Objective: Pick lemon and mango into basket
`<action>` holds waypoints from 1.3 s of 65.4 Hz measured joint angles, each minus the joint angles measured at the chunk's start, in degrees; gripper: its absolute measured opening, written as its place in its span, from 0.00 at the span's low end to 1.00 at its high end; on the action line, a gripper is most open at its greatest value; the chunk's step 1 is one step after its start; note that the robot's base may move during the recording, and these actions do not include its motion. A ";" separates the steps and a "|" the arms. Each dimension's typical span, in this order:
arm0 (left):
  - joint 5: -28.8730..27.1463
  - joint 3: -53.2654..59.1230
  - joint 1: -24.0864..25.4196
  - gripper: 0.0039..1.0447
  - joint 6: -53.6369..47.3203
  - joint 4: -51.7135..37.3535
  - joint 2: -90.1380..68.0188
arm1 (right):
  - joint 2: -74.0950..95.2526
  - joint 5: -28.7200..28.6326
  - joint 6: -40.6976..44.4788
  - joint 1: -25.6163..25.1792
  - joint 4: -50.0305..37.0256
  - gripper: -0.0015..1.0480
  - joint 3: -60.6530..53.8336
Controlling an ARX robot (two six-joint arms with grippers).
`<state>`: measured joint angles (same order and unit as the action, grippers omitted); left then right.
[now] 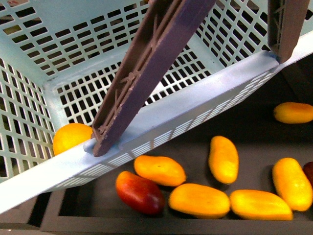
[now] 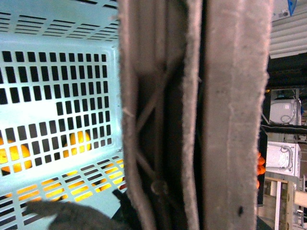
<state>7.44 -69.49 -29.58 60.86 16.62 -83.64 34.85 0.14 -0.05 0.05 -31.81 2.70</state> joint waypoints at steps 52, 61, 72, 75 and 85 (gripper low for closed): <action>-0.02 -0.02 0.33 0.13 -0.15 0.07 0.02 | 25.11 5.46 -9.99 -9.05 30.51 0.92 17.49; 0.24 -0.02 0.04 0.13 -0.07 0.04 0.02 | 40.87 4.13 -12.00 -12.74 23.87 0.92 22.56; -0.15 -0.02 0.04 0.13 -0.02 0.04 0.02 | 58.99 3.50 -15.34 -13.20 20.68 0.92 29.14; -0.48 -0.02 0.09 0.13 -0.11 0.04 0.02 | 63.34 3.65 -16.26 -13.00 20.37 0.92 30.84; -0.72 -0.02 0.13 0.13 -0.31 0.04 0.02 | 74.95 3.87 -20.65 -12.00 20.00 0.92 36.26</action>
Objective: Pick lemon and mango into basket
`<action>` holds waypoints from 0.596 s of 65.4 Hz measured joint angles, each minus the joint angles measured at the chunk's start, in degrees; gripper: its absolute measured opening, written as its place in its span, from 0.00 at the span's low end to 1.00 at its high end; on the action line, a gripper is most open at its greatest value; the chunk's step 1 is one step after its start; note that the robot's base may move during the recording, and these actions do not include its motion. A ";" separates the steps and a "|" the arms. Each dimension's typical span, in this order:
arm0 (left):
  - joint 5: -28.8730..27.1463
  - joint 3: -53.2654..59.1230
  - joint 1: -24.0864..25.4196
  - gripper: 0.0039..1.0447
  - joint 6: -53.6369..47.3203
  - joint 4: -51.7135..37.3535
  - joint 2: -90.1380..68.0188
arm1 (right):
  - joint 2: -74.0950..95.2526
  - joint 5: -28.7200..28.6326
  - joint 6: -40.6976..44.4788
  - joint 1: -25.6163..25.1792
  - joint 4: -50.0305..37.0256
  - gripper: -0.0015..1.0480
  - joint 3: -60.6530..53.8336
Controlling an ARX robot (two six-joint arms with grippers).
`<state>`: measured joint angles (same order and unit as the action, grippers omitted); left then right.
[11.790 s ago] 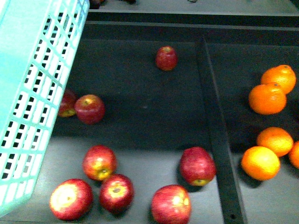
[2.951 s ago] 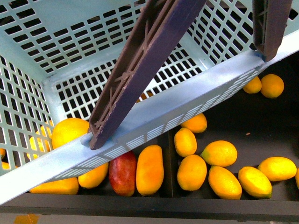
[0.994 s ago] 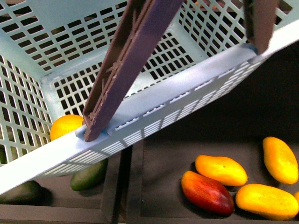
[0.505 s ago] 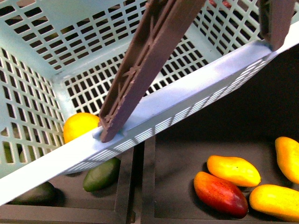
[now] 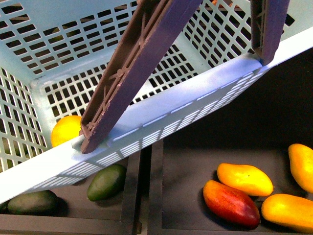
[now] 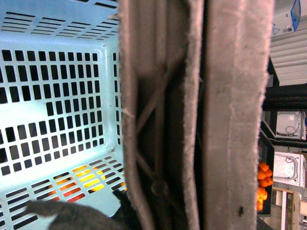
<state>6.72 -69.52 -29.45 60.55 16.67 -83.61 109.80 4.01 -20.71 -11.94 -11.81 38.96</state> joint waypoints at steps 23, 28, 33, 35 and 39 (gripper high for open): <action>0.74 0.00 -0.02 0.13 0.24 0.00 0.00 | 15.54 0.02 -6.75 2.97 -0.39 0.92 7.52; 0.66 0.00 -0.02 0.13 0.24 0.00 0.00 | 17.03 0.35 -7.26 3.30 -0.42 0.92 8.28; 0.52 0.00 -0.02 0.13 0.20 0.00 0.00 | 18.40 0.52 -7.93 3.50 -0.48 0.92 9.03; 0.48 0.00 -0.02 0.13 0.20 0.00 0.00 | 18.80 0.52 -8.09 3.56 -0.48 0.92 9.25; 0.42 0.00 -0.02 0.13 0.17 0.00 0.00 | 19.63 0.74 -8.31 3.56 -0.48 0.92 9.70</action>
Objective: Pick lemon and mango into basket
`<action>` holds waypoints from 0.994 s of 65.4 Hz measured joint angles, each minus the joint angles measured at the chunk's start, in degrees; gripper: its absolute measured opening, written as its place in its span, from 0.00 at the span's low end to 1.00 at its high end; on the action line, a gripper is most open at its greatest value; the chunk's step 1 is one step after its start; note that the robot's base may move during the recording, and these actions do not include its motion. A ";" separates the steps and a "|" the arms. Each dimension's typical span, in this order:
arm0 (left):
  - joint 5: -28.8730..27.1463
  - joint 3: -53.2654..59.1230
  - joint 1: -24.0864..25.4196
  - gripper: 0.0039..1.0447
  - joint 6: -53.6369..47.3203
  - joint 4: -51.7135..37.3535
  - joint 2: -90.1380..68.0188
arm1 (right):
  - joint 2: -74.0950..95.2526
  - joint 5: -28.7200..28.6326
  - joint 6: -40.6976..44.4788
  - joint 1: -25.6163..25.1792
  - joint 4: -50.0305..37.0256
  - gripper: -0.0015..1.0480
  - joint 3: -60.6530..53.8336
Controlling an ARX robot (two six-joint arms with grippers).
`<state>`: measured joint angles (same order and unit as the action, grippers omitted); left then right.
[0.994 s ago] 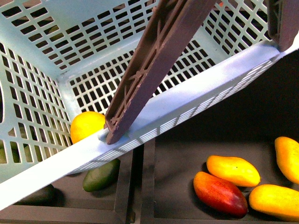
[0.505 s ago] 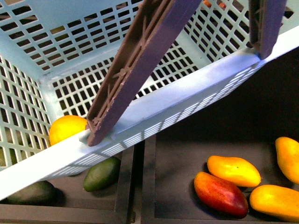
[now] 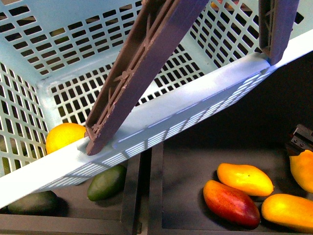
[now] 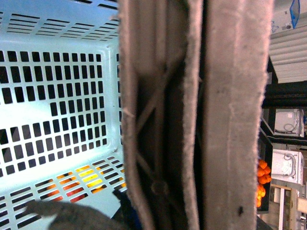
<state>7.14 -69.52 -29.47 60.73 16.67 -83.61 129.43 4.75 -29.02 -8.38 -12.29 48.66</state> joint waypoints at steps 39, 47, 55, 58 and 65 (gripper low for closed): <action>0.17 0.00 0.00 0.13 0.02 0.00 0.00 | 7.89 1.36 -2.03 -1.79 2.25 0.92 8.11; 0.15 0.00 0.00 0.13 0.00 0.00 0.00 | 9.57 1.46 -2.54 -1.62 2.80 0.92 9.86; 0.17 0.00 0.00 0.13 0.02 0.00 0.00 | 11.13 1.66 -2.91 -1.36 3.30 0.92 11.34; 0.22 0.00 0.00 0.13 0.02 0.00 0.00 | 11.56 1.77 -3.06 -1.33 3.48 0.89 11.72; 0.28 0.00 0.00 0.13 0.04 0.00 0.00 | 12.46 1.84 -3.13 -1.27 3.52 0.76 12.11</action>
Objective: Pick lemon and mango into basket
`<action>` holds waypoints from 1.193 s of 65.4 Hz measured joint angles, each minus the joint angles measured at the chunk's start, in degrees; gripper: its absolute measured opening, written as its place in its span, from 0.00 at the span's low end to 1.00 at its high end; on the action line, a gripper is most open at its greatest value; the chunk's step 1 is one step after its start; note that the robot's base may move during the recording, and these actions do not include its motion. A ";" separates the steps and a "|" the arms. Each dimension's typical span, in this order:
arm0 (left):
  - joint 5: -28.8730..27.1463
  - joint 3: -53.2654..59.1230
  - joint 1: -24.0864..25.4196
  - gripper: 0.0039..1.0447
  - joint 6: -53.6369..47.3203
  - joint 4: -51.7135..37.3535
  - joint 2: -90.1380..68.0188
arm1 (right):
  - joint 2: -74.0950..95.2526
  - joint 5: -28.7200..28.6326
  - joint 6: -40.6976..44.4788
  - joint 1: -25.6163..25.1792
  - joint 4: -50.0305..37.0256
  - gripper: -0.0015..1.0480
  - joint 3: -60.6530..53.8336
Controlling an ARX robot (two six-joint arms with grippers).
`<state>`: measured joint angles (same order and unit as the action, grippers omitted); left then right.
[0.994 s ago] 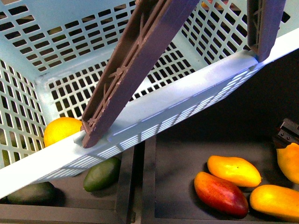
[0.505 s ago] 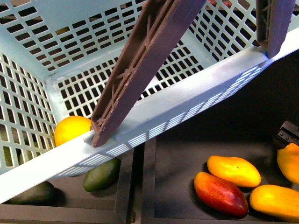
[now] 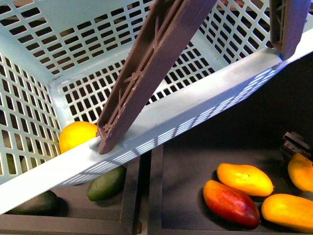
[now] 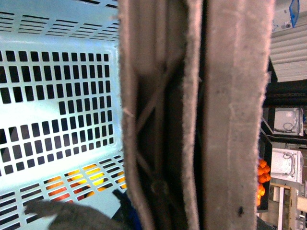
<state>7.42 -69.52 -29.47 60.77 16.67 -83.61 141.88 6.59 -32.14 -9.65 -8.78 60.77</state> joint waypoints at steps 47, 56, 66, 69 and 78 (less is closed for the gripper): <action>-0.09 0.00 0.00 0.13 -0.02 0.00 0.00 | -31.43 -12.13 14.25 -7.89 -2.75 0.57 -16.02; -0.07 0.00 0.00 0.13 -0.02 0.00 0.00 | -45.51 -16.68 19.02 -8.39 1.36 0.57 -18.32; -0.13 0.00 0.00 0.13 -0.07 0.00 0.00 | -58.23 -22.14 21.31 -6.97 6.19 0.57 -18.47; -0.13 0.00 0.00 0.13 -0.07 0.00 0.00 | -62.47 -23.76 21.70 -5.90 7.72 0.57 -18.40; -0.07 0.00 0.00 0.13 -0.02 0.00 0.00 | -71.23 -25.40 21.55 -1.84 10.38 0.57 -17.94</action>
<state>7.35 -69.52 -29.47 60.75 16.67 -83.61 70.65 -18.81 -10.59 -11.49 1.61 42.83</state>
